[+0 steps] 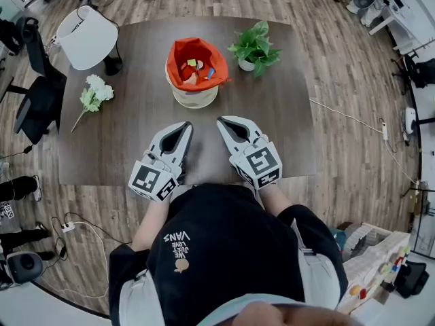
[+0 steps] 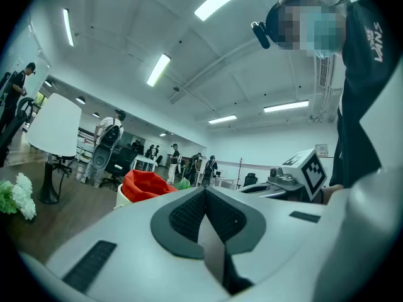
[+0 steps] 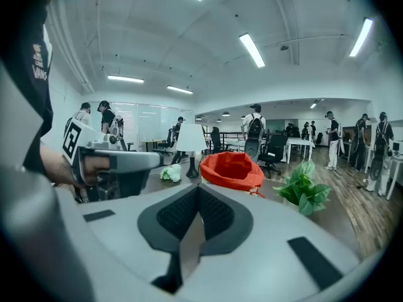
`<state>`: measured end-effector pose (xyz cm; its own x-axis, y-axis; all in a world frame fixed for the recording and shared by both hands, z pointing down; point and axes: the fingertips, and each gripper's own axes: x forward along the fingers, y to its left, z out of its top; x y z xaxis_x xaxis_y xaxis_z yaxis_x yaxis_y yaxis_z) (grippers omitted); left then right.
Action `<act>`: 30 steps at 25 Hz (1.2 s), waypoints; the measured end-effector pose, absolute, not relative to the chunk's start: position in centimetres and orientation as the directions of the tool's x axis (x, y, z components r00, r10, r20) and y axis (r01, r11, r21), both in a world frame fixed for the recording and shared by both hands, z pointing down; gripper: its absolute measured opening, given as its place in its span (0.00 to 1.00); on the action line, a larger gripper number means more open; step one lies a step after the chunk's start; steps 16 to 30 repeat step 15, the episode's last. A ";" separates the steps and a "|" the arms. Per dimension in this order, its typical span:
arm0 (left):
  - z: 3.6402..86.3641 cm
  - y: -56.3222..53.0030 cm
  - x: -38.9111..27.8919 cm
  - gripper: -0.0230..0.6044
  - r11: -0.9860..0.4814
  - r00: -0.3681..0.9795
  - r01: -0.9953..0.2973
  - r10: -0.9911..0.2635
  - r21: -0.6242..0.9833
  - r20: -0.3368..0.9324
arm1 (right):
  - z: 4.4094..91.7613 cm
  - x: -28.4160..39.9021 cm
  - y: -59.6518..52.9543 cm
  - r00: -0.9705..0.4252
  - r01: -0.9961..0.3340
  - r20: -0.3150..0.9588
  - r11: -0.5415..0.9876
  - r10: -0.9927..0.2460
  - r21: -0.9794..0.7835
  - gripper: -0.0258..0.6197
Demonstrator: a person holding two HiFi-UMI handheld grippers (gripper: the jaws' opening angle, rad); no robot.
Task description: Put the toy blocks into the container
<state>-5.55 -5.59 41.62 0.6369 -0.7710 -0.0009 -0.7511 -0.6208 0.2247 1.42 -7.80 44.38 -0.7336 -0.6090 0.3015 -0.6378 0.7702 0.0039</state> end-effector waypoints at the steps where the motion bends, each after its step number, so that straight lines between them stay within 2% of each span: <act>1: 41.6 -5.6 -5.5 0.05 -0.620 0.637 -0.751 -0.771 0.225 0.000 | 44.3 1.4 -7.8 -0.735 -0.637 0.301 0.771 -0.608 0.004 0.07; 30: 41.7 -5.6 -5.3 0.05 -0.618 0.631 -0.759 -0.776 0.207 0.000 | 44.3 1.4 -8.0 -0.740 -0.627 0.302 0.779 -0.601 0.010 0.07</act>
